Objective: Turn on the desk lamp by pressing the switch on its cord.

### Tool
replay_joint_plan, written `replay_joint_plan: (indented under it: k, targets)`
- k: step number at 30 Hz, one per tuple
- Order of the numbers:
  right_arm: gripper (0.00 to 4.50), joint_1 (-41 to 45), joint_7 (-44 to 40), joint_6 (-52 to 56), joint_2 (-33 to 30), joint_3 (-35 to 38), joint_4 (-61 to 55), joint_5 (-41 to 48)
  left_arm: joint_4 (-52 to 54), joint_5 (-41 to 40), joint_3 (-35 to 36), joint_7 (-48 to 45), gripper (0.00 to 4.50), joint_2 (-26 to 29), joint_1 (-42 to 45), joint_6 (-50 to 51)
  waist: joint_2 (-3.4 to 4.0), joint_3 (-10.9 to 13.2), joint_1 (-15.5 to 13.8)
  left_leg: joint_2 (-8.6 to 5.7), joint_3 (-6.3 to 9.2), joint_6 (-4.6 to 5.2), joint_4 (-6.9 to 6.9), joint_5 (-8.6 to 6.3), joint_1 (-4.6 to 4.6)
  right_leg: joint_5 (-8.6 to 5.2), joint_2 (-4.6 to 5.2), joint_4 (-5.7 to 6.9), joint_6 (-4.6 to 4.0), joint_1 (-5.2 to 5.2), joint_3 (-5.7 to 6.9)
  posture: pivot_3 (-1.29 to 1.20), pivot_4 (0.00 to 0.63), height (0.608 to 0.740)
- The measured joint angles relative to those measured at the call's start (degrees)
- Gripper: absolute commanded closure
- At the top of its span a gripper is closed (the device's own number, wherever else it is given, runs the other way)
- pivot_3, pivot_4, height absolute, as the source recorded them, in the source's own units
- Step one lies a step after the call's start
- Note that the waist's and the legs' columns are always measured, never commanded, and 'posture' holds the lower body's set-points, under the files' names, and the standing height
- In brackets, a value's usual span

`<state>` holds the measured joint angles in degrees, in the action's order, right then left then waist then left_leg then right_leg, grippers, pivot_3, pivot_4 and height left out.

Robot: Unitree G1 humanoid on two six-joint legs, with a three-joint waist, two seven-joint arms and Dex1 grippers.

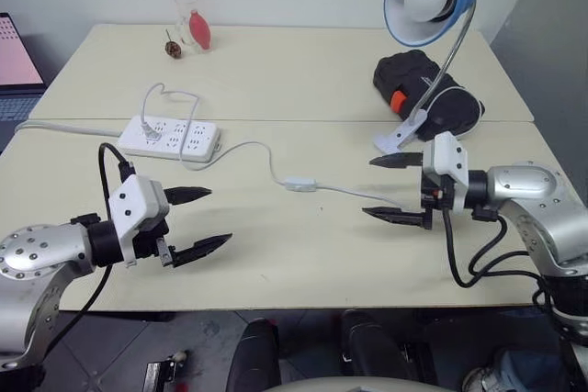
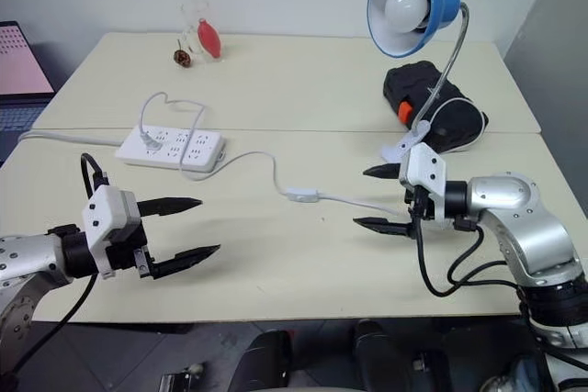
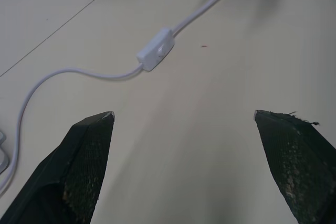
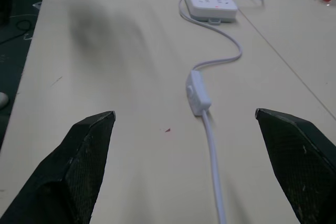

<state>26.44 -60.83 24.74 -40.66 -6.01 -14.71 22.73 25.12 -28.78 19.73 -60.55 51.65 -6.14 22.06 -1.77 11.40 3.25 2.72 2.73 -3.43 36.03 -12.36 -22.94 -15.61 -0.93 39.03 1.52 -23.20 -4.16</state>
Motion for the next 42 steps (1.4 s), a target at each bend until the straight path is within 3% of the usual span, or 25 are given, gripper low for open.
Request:
replay_joint_plan:
  k: [13, 26, 30, 42]
  targets:
    - [0.02, 16.0, -2.5, -8.7, 14.9, -13.5, 31.0, -12.5, 1.7, 0.0, -0.4, -0.1, 0.07, 0.8, 0.7, 0.0, 0.03, 0.0, 0.1, 0.00, 0.02, 0.00, -0.07, 0.00, -0.05, 0.09, -0.01, 0.01, 0.10, -0.06, 0.05, 0.00, 0.150, 0.740]
    - [0.02, 25.1, -5.6, -16.8, 23.9, -14.6, 53.4, -17.5, 1.6, 1.0, -2.0, -0.4, 0.07, 1.0, 1.3, -0.4, 0.05, 0.0, 0.1, 0.00, 0.03, 0.00, -0.07, 0.00, -0.05, 0.10, -0.01, 0.03, 0.10, -0.06, 0.06, 0.00, 0.150, 0.740]
    - [0.76, 26.6, -5.5, -18.3, 25.1, -14.5, 57.3, -18.8, 1.5, 1.2, -2.2, -0.4, 0.00, 1.0, 1.4, -0.8, 0.06, 0.0, 0.1, 0.00, 0.03, 0.00, -0.07, 0.00, -0.05, 0.10, -0.01, 0.03, 0.10, -0.06, 0.06, 0.00, 0.150, 0.740]
    - [3.88, 26.8, -6.7, -22.1, 25.1, -14.5, 59.4, -21.4, 1.0, 2.0, -3.2, -0.4, 0.00, 0.9, 1.9, -1.7, 0.07, 0.0, 0.1, 0.00, 0.04, 0.00, -0.08, 0.00, -0.05, 0.10, -0.01, 0.03, 0.10, -0.06, 0.06, 0.00, 0.150, 0.740]
